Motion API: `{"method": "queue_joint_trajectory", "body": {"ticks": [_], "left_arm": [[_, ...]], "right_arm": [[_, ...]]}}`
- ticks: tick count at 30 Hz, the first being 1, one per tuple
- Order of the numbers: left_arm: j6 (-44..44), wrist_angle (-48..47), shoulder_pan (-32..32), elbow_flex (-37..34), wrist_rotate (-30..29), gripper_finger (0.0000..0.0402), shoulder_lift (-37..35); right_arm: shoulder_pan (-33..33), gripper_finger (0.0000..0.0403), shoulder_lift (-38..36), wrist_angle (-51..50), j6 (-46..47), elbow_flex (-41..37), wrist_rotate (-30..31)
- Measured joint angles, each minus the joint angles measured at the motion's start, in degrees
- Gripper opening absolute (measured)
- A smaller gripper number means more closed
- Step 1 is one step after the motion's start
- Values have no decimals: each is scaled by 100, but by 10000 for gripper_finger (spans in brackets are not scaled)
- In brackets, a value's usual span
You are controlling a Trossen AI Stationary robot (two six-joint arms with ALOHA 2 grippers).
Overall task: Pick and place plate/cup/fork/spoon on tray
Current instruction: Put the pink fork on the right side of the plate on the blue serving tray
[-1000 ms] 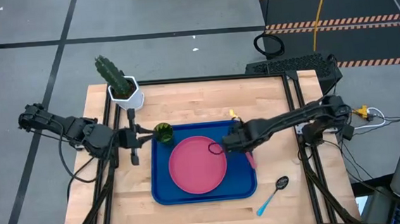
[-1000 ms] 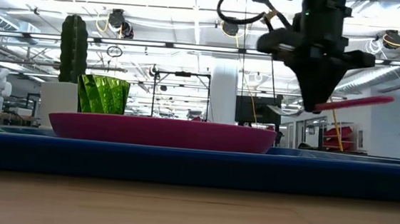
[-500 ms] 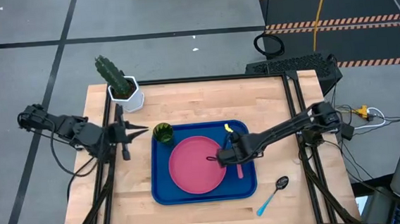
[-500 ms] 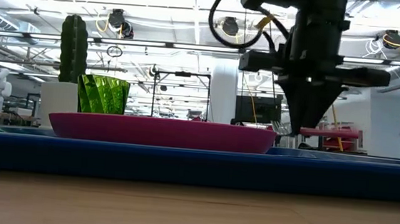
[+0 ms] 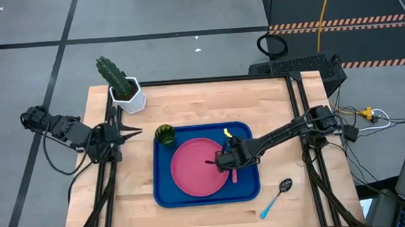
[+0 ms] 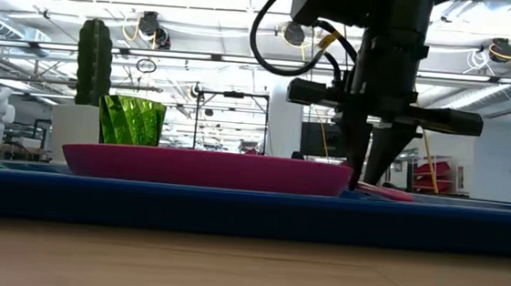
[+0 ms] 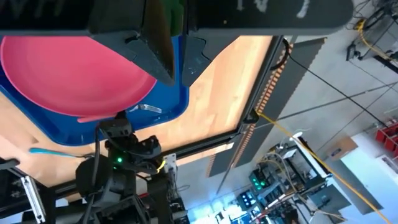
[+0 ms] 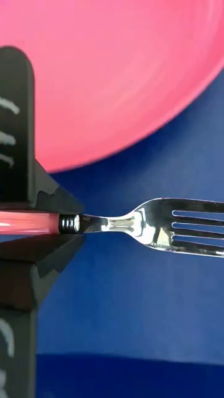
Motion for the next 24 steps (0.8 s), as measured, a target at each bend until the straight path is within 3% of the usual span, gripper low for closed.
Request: {"method": "queue_joint_trajectory", "body": {"ticks": [24], "left_arm": [[-417, -334, -598, -2, 9, 33, -45]], "right_arm": [[7, 21, 299, 99, -40, 0, -17]]}}
